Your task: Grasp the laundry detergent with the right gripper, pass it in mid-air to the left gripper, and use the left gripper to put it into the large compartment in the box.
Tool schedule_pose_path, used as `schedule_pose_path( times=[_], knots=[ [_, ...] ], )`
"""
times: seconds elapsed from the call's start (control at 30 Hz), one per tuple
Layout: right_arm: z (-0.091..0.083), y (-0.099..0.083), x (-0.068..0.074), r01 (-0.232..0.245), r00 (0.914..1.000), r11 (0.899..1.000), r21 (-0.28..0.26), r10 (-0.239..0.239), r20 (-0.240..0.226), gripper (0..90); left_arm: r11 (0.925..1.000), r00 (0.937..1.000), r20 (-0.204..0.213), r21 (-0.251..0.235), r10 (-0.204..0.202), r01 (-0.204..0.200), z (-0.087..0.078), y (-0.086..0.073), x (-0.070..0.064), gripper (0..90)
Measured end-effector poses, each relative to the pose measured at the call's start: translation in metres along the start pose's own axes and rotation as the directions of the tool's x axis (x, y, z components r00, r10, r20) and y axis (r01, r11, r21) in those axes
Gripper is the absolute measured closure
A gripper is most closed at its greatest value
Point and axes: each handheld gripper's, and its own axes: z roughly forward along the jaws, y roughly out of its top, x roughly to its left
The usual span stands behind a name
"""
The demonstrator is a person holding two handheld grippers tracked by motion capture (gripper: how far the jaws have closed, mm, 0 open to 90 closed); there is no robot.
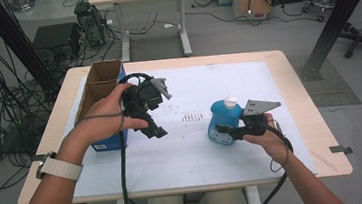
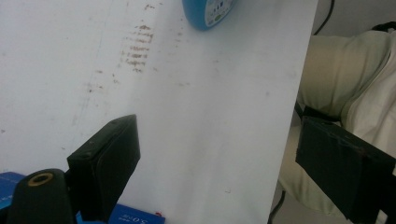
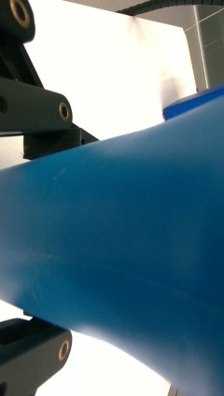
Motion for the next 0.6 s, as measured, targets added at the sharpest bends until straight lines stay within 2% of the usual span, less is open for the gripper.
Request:
schedule_pose_path(
  times=[0.27, 0.37, 0.6],
  knots=[
    [-0.002, 0.000, -0.003, -0.013, 0.9999, 1.000, -0.011, 0.012, -0.008, 42.8, 1.0000, 0.9999, -0.016, 0.008, 0.001, 0.000, -0.005, 0.000, 0.000, 13.6],
    [-0.006, 0.001, -0.005, -0.027, 0.9996, 0.999, -0.030, 0.026, -0.012, 42.9, 1.0000, 0.9998, -0.019, 0.007, 0.000, 0.000, -0.007, 0.000, 0.000, 13.6],
    [-0.015, 0.014, -0.006, -0.011, 0.9998, 0.999, -0.037, 0.011, -0.015, 42.9, 1.0000, 0.9997, -0.025, 0.005, 0.005, -0.005, -0.012, 0.004, -0.002, 13.8]
  ],
)
